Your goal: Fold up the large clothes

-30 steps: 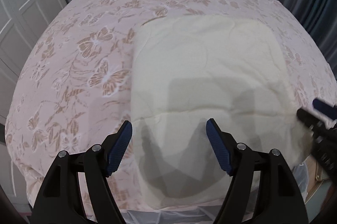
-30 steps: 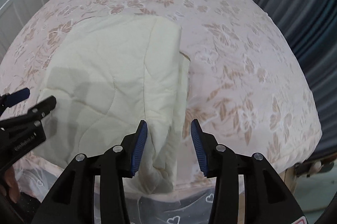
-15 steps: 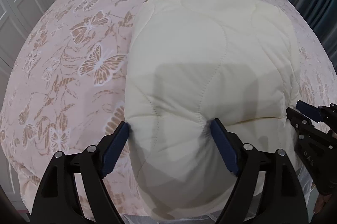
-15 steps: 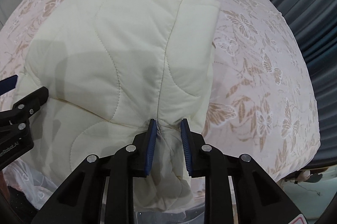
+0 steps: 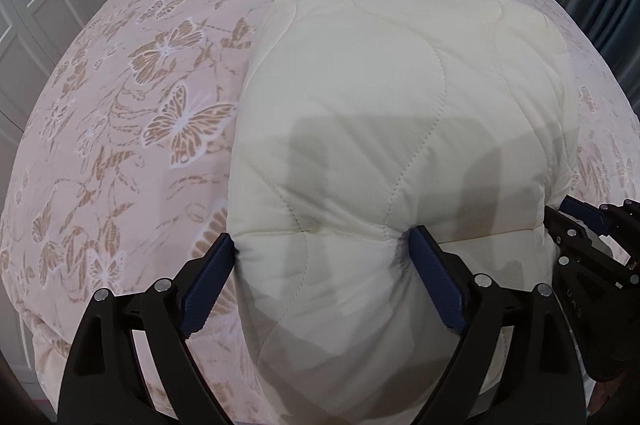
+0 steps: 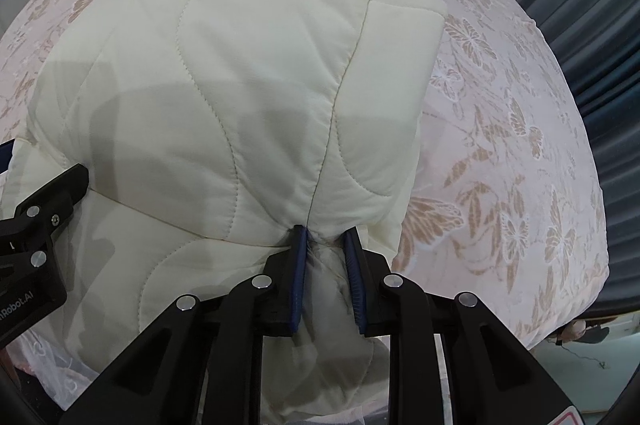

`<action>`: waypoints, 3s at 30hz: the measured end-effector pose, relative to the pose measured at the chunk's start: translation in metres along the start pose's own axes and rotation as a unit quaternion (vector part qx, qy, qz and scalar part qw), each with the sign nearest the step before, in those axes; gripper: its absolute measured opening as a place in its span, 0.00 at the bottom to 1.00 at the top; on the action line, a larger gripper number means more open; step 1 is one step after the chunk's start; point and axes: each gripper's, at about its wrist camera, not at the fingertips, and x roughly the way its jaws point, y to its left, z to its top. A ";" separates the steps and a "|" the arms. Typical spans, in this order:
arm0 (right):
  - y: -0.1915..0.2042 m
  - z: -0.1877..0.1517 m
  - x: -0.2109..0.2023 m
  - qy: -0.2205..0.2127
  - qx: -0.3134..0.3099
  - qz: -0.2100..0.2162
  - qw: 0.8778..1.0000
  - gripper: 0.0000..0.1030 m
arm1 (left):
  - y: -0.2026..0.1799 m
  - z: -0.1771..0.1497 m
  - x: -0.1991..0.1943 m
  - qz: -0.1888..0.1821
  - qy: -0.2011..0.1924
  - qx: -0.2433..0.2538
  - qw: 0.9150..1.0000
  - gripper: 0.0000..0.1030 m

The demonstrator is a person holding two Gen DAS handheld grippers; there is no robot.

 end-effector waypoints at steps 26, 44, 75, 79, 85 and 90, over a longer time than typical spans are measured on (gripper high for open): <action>-0.075 -0.029 -0.023 -0.012 0.150 0.152 0.977 0.73 | 0.069 -0.004 -0.019 -0.077 0.020 -0.108 0.991 0.92; -0.096 -0.056 0.062 0.020 0.299 0.367 0.881 0.88 | 0.052 0.004 0.029 -0.174 0.050 -0.136 0.974 0.96; -0.072 -0.056 -0.115 -0.156 0.193 0.264 0.932 0.34 | 0.036 0.030 -0.147 -0.183 -0.142 0.013 0.973 0.50; -0.076 -0.055 -0.145 -0.193 0.187 0.256 0.929 0.33 | 0.044 0.028 -0.175 -0.194 -0.173 0.013 0.966 0.50; -0.074 -0.051 -0.187 -0.243 0.172 0.235 0.925 0.33 | 0.052 0.024 -0.220 -0.194 -0.226 0.024 0.954 0.50; -0.068 -0.052 -0.231 -0.292 0.160 0.217 0.917 0.33 | 0.061 0.023 -0.256 -0.195 -0.271 0.032 0.942 0.50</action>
